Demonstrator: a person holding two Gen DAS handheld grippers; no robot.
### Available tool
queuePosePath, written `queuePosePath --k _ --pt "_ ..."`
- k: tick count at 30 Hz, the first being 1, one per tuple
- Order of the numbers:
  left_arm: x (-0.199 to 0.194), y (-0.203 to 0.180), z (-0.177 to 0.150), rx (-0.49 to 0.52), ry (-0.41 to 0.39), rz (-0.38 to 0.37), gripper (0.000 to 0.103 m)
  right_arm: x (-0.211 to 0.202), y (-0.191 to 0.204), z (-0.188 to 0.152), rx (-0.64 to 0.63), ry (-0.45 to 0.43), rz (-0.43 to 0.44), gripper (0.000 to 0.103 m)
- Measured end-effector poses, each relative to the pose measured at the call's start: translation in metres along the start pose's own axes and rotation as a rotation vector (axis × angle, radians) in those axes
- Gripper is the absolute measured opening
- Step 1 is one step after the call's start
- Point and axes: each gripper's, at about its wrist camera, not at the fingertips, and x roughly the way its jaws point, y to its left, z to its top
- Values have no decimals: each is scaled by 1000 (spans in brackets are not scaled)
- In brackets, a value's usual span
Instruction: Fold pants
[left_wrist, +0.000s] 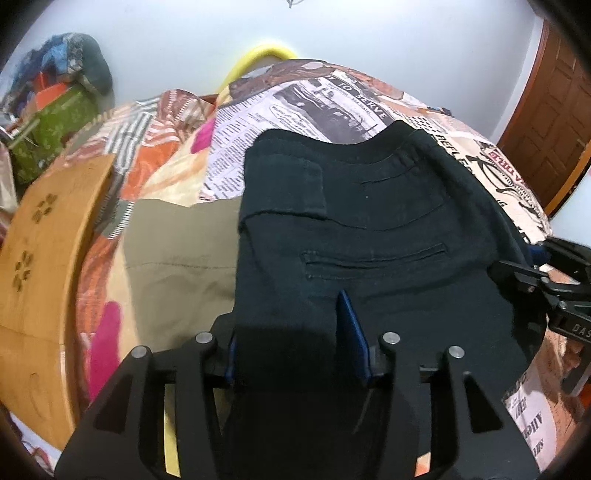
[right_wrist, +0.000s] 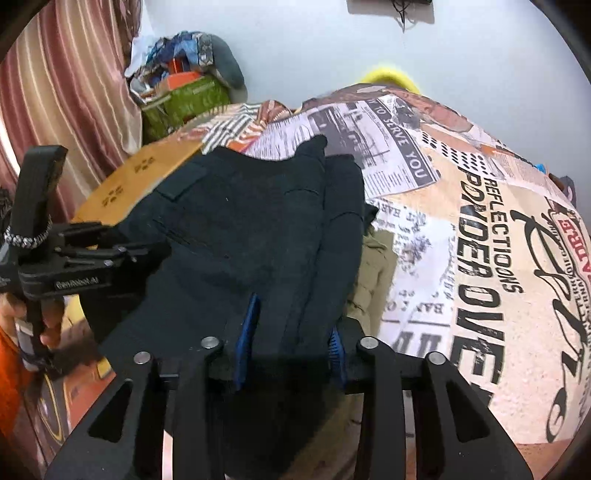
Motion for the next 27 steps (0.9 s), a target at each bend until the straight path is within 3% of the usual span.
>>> queuePosePath --k 4,9,18,27 --pt "-17 0 -4 6 5 62 49 -21 7 -4 -43 10 -66 44" --pt "-67 -7 -14 0 -36 74 49 -72 19 -16 -74 -49 -76 44" --pt "-226 -43 -36 -23 -260 61 49 -194 50 -19 -32 -234 -31 44" --pt "-378 -94 -87 0 -500 41 49 -322 96 -41 -52 -469 -20 44"
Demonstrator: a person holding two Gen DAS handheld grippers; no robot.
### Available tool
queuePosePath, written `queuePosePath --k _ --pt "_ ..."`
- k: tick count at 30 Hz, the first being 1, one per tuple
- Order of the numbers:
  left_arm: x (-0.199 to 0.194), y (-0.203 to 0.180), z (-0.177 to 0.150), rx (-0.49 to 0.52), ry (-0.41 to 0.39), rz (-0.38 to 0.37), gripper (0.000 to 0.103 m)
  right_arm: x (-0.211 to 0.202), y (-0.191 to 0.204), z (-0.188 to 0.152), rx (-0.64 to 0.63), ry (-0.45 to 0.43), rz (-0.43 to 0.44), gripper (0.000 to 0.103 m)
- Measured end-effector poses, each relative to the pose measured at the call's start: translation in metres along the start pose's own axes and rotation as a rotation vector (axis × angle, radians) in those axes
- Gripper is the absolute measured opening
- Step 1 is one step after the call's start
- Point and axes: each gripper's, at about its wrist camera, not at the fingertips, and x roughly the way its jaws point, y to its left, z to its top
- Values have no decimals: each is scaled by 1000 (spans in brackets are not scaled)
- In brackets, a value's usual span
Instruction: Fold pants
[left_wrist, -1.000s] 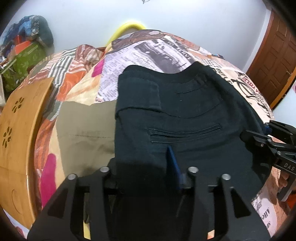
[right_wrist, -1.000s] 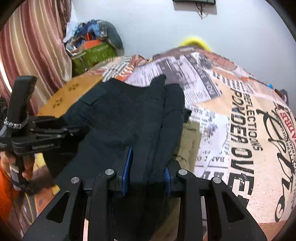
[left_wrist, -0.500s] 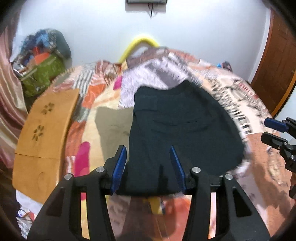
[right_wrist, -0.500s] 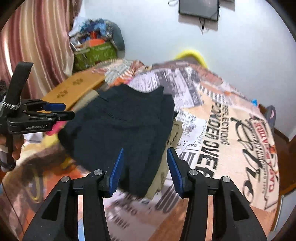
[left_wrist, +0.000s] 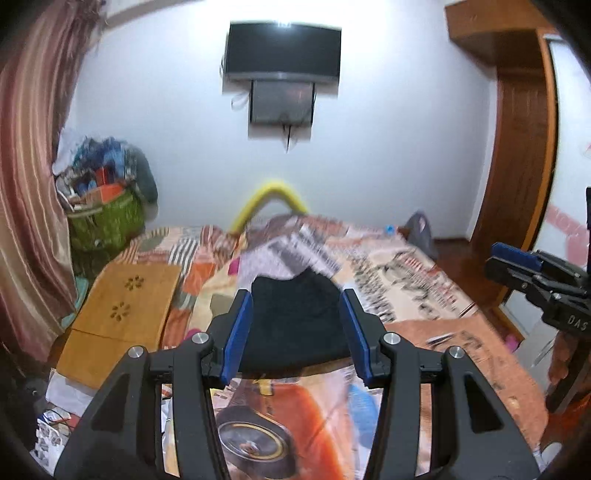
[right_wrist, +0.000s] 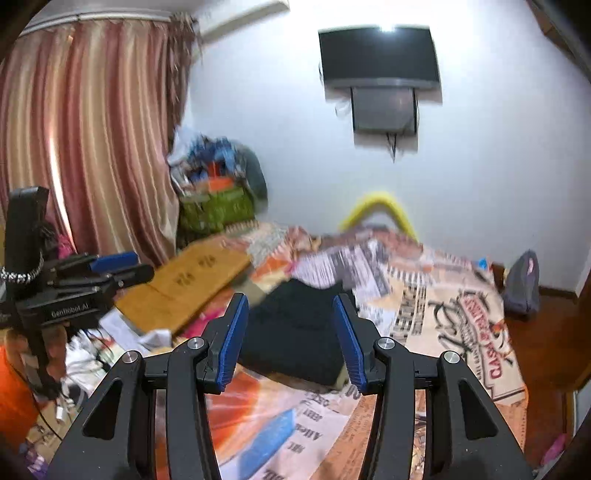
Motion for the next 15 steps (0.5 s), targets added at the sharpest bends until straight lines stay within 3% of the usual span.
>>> queuePosePath --k 9,11,13,15 --pt "-125 -41 -15 24 -209 13 55 -93 45 -5 -14 -176 37 44" --pt "-138 -47 -20 27 -231 13 63 -103 51 -8 -17 -197 37 44" --pt "-152 -54 -29 28 -256 22 77 -110 58 -13 -23 -219 28 44" --pt "-161 -57 -33 30 -269 17 83 -116 62 -16 -28 -234 22 49"
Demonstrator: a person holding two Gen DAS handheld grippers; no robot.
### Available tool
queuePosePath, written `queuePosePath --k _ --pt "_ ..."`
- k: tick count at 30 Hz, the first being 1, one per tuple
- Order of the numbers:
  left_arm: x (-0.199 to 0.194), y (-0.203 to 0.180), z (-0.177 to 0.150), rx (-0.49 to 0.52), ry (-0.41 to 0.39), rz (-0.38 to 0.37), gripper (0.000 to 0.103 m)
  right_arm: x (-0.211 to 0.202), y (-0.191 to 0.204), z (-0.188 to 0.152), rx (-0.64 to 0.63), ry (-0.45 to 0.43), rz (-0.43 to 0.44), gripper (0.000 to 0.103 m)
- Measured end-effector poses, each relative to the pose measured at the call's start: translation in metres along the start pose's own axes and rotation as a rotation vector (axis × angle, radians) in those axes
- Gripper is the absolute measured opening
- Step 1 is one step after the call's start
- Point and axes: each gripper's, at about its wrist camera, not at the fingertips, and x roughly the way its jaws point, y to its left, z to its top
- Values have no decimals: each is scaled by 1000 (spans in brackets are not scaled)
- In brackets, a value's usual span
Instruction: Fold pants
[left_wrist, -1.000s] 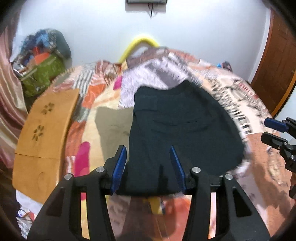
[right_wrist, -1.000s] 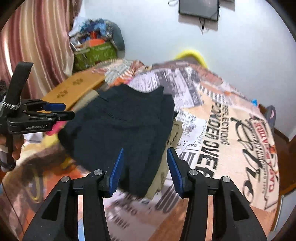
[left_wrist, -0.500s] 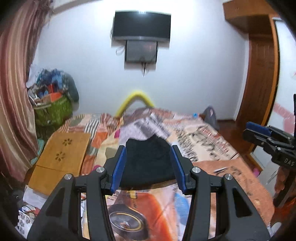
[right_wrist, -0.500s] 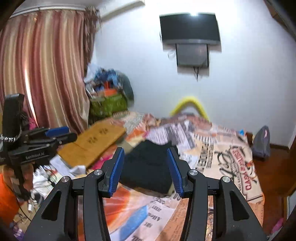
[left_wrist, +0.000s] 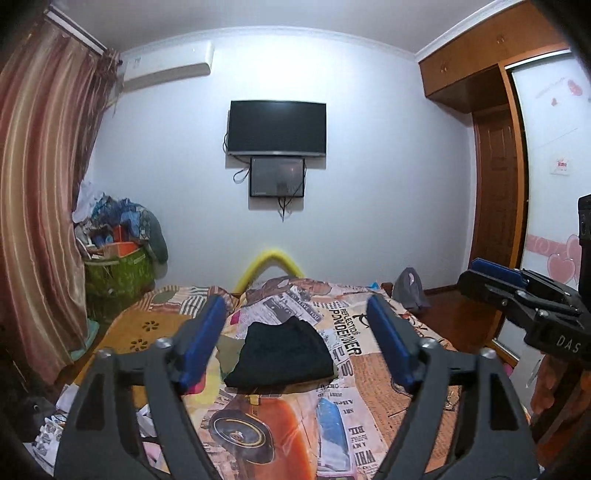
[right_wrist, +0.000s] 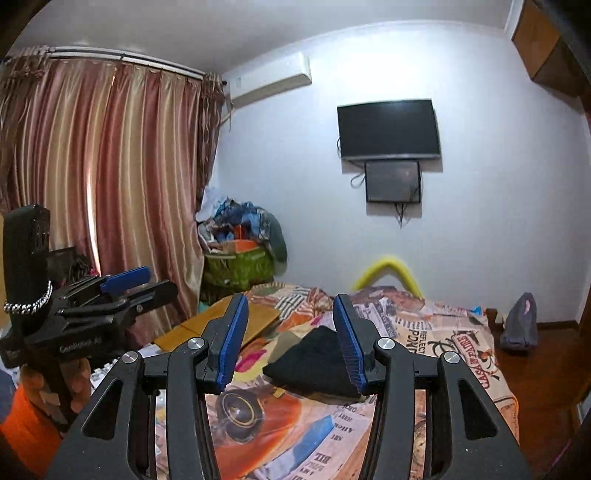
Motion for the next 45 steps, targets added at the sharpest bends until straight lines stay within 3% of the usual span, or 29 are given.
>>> queuePosePath --k 6,8,15,45 --pt "-21 -3 -8 -7 -31 15 102 -8 8 -4 0 -28 -27 71" --pt "-25 -3 -10 -4 -34 20 103 -13 10 -5 4 -32 -33 81" --pt "-30 -3 -19 -6 -23 28 103 -25 15 -13 21 -57 -89 103" --pt "-29 -2 -28 -18 -8 12 103 -32 19 -20 12 -13 -103 103"
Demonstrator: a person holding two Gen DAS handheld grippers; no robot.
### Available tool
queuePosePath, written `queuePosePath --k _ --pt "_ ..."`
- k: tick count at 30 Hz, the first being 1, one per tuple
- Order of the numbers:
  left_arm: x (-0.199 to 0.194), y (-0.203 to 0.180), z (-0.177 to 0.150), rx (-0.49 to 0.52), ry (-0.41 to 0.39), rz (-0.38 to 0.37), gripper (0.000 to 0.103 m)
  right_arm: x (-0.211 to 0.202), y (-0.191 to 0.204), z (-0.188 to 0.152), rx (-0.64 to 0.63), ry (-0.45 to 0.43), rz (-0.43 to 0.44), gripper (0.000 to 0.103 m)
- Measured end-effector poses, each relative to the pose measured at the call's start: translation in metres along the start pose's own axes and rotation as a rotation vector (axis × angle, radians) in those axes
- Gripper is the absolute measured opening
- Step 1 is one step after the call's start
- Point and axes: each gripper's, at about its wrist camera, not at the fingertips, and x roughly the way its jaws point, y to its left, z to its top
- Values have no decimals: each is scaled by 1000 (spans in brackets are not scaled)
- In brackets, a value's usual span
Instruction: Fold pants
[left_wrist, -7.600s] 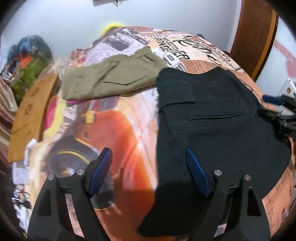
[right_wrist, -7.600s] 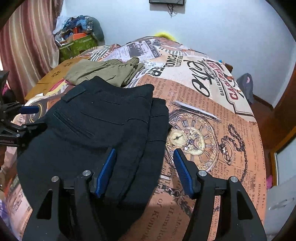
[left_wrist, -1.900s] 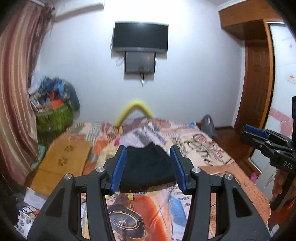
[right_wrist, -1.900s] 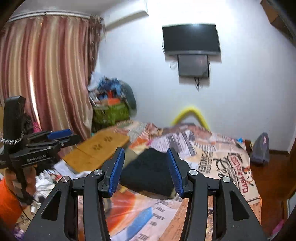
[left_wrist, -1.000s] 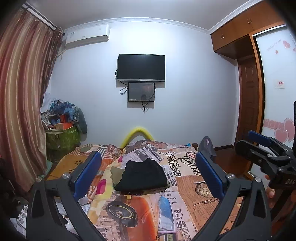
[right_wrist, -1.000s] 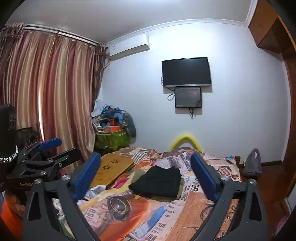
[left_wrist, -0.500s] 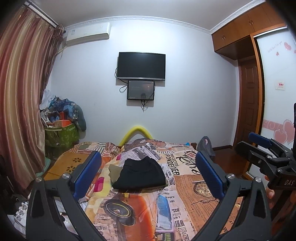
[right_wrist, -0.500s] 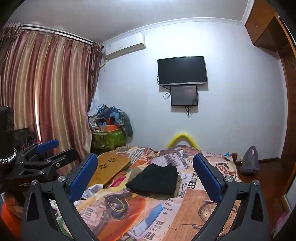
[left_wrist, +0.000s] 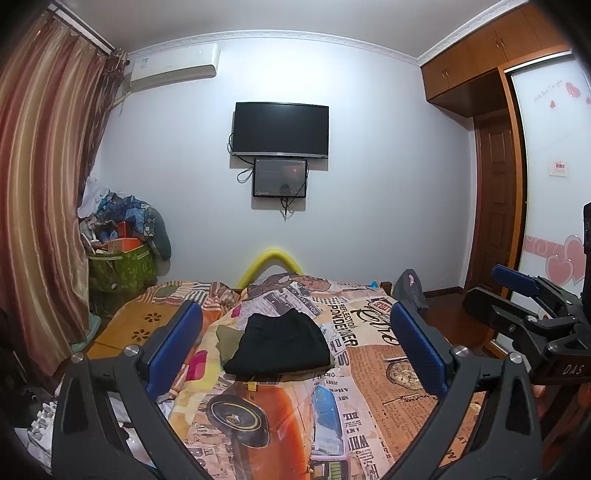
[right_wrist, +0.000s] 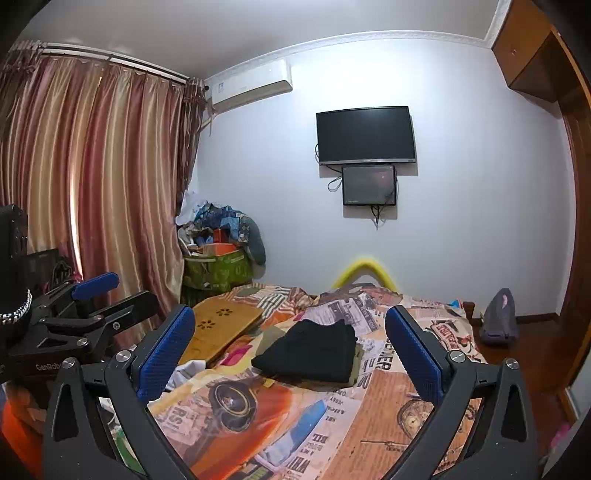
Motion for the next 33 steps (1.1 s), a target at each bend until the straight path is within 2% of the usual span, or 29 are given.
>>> queuePosePath --k 33 --pt "4 -3 -2 10 13 -22 103 0 -4 -1 13 9 -11 103"
